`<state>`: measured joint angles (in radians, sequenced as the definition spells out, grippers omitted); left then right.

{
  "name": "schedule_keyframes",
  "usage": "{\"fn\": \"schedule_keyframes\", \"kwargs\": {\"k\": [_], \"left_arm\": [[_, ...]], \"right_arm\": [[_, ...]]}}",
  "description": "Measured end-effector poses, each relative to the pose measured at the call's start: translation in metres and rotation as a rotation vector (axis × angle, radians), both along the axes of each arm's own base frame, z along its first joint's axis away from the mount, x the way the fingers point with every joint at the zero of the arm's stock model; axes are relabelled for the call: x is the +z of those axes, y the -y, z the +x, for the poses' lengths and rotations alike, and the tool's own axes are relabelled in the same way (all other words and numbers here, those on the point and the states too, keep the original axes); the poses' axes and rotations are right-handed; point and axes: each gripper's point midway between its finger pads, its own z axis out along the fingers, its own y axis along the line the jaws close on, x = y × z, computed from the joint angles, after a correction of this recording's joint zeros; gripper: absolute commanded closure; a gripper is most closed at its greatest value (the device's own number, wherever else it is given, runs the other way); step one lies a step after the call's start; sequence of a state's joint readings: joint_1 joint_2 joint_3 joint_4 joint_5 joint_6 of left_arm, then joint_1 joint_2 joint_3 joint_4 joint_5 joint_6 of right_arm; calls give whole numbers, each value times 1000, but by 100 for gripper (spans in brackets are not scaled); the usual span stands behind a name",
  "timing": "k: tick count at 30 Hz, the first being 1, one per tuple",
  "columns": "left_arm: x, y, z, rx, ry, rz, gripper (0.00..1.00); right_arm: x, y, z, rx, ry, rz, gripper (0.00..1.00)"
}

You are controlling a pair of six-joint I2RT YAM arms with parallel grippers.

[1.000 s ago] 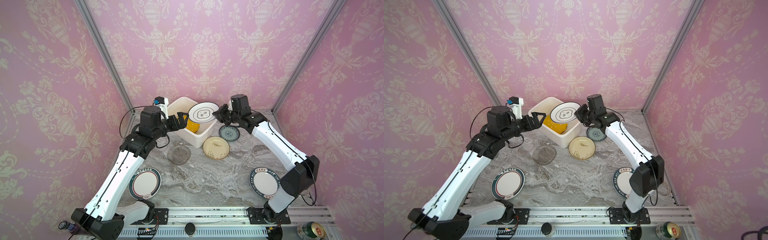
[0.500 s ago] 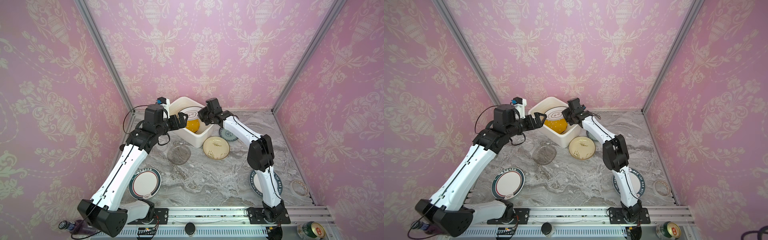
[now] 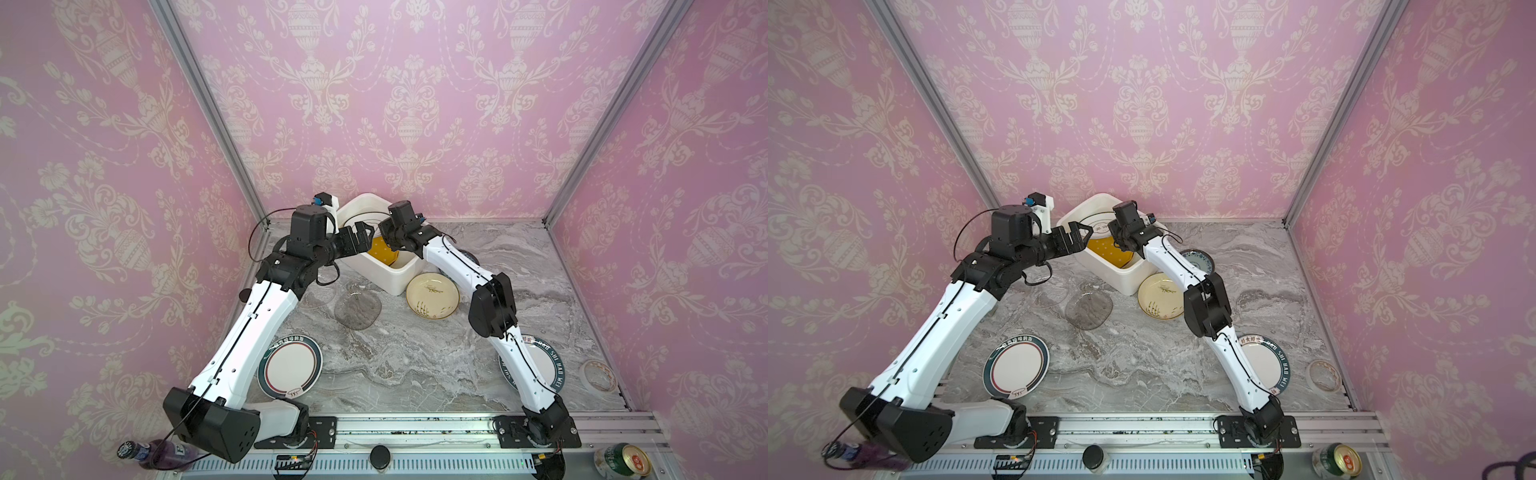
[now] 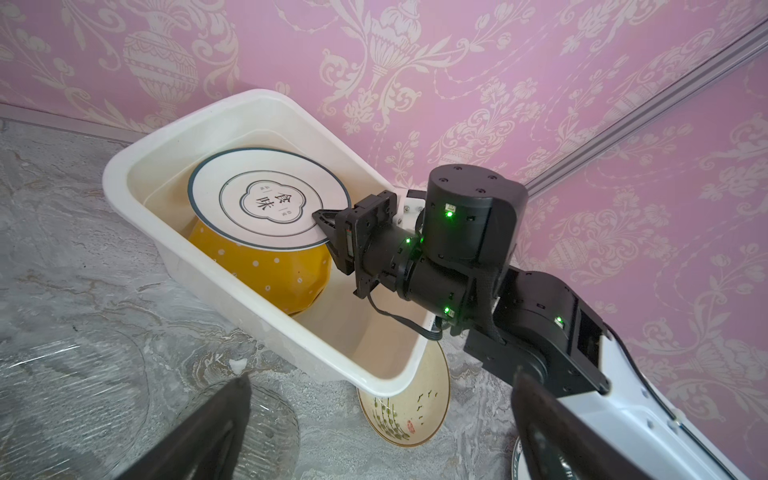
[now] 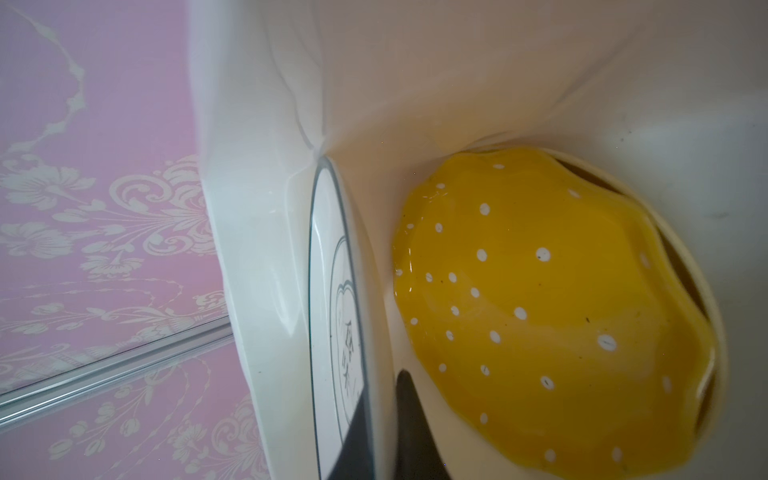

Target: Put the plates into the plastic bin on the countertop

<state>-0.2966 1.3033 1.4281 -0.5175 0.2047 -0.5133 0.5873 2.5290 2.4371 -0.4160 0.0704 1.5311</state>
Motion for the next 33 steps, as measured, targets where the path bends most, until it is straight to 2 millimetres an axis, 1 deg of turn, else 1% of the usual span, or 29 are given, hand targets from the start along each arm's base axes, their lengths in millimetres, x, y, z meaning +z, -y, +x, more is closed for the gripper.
{"fn": "schedule_keyframes", "kwargs": {"k": [3, 10, 13, 18, 19, 21, 24, 29, 30, 33], "left_arm": [[0, -4, 2, 7, -1, -4, 1], [0, -11, 4, 16, -4, -12, 1], [0, -14, 4, 19, -5, -15, 1], [1, -16, 5, 22, -6, -19, 1], [1, -17, 5, 22, -6, -20, 1], [1, -17, 5, 22, -7, -22, 1], [1, -17, 5, 21, -7, -23, 1], [1, -21, 6, 30, -7, -23, 1], [1, -22, 7, 32, -7, -23, 1], [0, -22, 7, 33, -8, -23, 1]], "right_arm": [[-12, 0, -3, -6, -22, -26, 99], [-19, 0, -3, 4, -20, -55, 97], [-25, -2, -2, 11, -16, -63, 95], [-54, -4, -2, 15, -50, -88, 91], [-57, -5, -1, 15, -50, -88, 89], [-56, -5, 1, 14, -46, -85, 85], [-54, -6, 3, 15, -36, -79, 75], [-53, -7, 4, 19, -26, -78, 49], [-53, -7, 4, 18, -26, -78, 46], [-53, -7, 4, 19, -26, -80, 40]]}}
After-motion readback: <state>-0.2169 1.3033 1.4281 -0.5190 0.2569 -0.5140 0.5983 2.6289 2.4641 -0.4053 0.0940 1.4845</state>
